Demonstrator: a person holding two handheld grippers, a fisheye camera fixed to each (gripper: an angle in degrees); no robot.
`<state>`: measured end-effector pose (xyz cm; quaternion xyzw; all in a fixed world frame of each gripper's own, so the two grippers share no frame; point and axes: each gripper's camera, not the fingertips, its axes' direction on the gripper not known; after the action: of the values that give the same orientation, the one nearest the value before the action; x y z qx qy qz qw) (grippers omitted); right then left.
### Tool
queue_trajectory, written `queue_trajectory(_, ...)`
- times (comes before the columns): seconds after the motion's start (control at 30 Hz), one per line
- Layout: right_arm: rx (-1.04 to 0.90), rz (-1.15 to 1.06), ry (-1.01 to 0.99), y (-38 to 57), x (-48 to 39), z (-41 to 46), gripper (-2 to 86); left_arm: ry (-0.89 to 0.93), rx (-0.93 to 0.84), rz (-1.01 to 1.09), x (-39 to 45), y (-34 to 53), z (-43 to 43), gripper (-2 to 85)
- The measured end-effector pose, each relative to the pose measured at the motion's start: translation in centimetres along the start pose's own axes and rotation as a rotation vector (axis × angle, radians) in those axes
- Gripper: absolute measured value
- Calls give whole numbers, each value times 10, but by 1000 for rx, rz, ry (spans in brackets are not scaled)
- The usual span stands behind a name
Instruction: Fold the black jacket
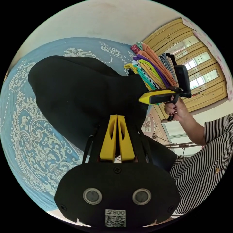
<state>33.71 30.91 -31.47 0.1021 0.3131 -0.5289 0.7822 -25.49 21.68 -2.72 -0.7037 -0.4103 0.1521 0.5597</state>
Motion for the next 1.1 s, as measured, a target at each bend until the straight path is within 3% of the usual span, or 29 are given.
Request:
queue_trajectory(0.07,-110,21,66,9,0,44,1,-51,-29,30,2,3,1,1)
queue_trajectory(0.2,-67,54,15,21,-8,49,1,-1,-3,-4,-1,1,-12,1)
queue_trajectory(0.37,-50,19,32,28,-35,48,1,-153,196,-132,-30,-12,-63,0)
queue_trajectory(0.47,-30,34,17,31,-46,47,1,-156,72,-169,-65,-25,-45,0)
queue_trajectory(0.63,-26,33,72,35,-75,47,2,-213,45,-179,-62,-28,-50,0)
queue_trajectory(0.8,-5,46,85,42,-96,47,2,-266,260,-235,-64,-23,-103,0)
queue_trajectory(0.93,-15,28,145,42,-123,49,2,-289,62,-293,-114,-38,-84,1)
queue_trajectory(1.1,-20,9,202,46,-147,51,2,-230,123,-315,-117,-27,-113,1)
